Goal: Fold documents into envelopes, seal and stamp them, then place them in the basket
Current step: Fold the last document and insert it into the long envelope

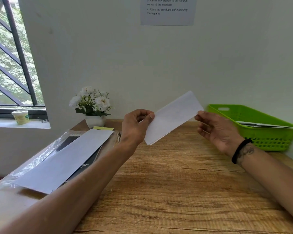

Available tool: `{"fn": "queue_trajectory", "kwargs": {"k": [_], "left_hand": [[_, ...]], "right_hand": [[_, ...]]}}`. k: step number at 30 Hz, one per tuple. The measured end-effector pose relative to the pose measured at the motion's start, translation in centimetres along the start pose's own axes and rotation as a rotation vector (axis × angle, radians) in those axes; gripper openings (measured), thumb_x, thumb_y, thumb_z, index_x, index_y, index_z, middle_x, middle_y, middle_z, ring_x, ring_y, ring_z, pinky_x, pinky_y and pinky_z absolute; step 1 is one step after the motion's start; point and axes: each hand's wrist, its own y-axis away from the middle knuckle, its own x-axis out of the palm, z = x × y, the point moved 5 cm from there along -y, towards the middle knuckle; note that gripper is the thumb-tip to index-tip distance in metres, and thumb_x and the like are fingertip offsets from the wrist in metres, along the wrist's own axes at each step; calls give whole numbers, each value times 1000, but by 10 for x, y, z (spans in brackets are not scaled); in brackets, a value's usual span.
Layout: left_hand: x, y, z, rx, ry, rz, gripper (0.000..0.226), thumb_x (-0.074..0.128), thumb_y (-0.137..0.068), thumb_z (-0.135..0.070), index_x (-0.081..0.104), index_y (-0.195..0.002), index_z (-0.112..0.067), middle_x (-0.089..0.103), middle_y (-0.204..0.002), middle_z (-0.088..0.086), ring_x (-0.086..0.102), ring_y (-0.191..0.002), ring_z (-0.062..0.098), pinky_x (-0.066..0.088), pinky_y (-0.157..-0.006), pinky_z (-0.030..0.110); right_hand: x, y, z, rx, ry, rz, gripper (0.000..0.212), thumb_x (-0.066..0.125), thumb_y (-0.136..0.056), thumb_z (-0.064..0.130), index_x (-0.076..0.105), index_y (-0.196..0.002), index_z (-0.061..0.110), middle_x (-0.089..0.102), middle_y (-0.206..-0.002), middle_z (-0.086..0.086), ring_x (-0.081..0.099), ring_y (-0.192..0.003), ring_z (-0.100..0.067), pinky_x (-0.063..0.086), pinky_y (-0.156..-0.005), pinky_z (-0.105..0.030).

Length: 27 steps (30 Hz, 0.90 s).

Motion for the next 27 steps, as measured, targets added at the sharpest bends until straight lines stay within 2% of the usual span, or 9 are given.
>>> {"fn": "queue_trajectory", "kwargs": {"k": [5, 9, 11, 13, 16, 18, 20, 24, 27], "left_hand": [[5, 3, -3, 78, -224, 70, 11, 70, -100, -26, 79, -101, -20, 75, -93, -11, 68, -86, 1, 48, -68, 12], [19, 12, -4, 278, -499, 204, 16, 66, -101, -24, 79, -111, -20, 76, -98, -13, 68, -88, -1, 48, -71, 8], [23, 15, -6, 393, -606, 254, 17, 66, -100, -22, 78, -112, -19, 77, -98, -11, 67, -85, -1, 48, -74, 10], [21, 15, -14, 462, -686, 226, 18, 64, -101, -23, 77, -112, -19, 78, -98, -9, 69, -87, 4, 57, -77, 24], [-2, 8, -32, 504, -826, -20, 24, 59, -100, -35, 76, -112, -24, 78, -102, -8, 68, -98, 17, 57, -84, 41], [-28, -2, -37, 387, -947, -182, 32, 59, -99, -45, 71, -122, -26, 74, -117, -3, 59, -116, 25, 45, -96, 41], [-56, -14, -27, 129, -1061, -202, 46, 61, -95, -52, 61, -133, -26, 59, -136, 9, 45, -131, 32, 35, -104, 48], [-110, -24, 8, -356, -1167, -56, 70, 71, -82, -59, 50, -137, -19, 46, -144, 27, 38, -137, 46, 32, -113, 64], [-123, -22, 17, -503, -1181, -14, 88, 75, -75, -72, 50, -141, -19, 48, -148, 28, 41, -138, 49, 39, -110, 62]], "right_hand": [[-12, -6, 2, -72, 51, -96, 8, 77, -88, 13, 71, -91, 15, 71, -83, -1, 62, -63, -13, 56, -60, -27], [-9, -9, -8, -167, 259, -63, 22, 78, -88, 4, 69, -107, 9, 76, -94, -11, 73, -79, -23, 62, -62, -28], [-9, -9, -13, -188, 333, -62, 27, 76, -88, 0, 69, -114, 5, 74, -94, -12, 73, -84, -27, 63, -62, -27], [-12, -10, -13, -213, 390, -81, 29, 75, -88, -3, 69, -116, 3, 71, -87, -9, 72, -82, -27, 63, -60, -25], [-19, -16, -19, -222, 467, -115, 34, 76, -86, -6, 68, -118, 3, 71, -94, -11, 72, -92, -32, 65, -69, -33], [-21, -20, -25, -210, 514, -124, 39, 79, -83, -4, 69, -118, 6, 73, -102, -14, 72, -102, -35, 63, -87, -49], [-20, -20, -29, -186, 575, -97, 46, 83, -80, -1, 67, -122, 8, 74, -105, -13, 71, -105, -33, 56, -97, -48], [-17, -16, -31, -155, 672, -43, 57, 87, -76, 1, 65, -128, 10, 72, -108, -13, 67, -95, -24, 51, -78, -30], [-17, -18, -32, -149, 692, -19, 57, 88, -74, 1, 66, -126, 9, 72, -110, -15, 67, -96, -26, 49, -78, -30]]}}
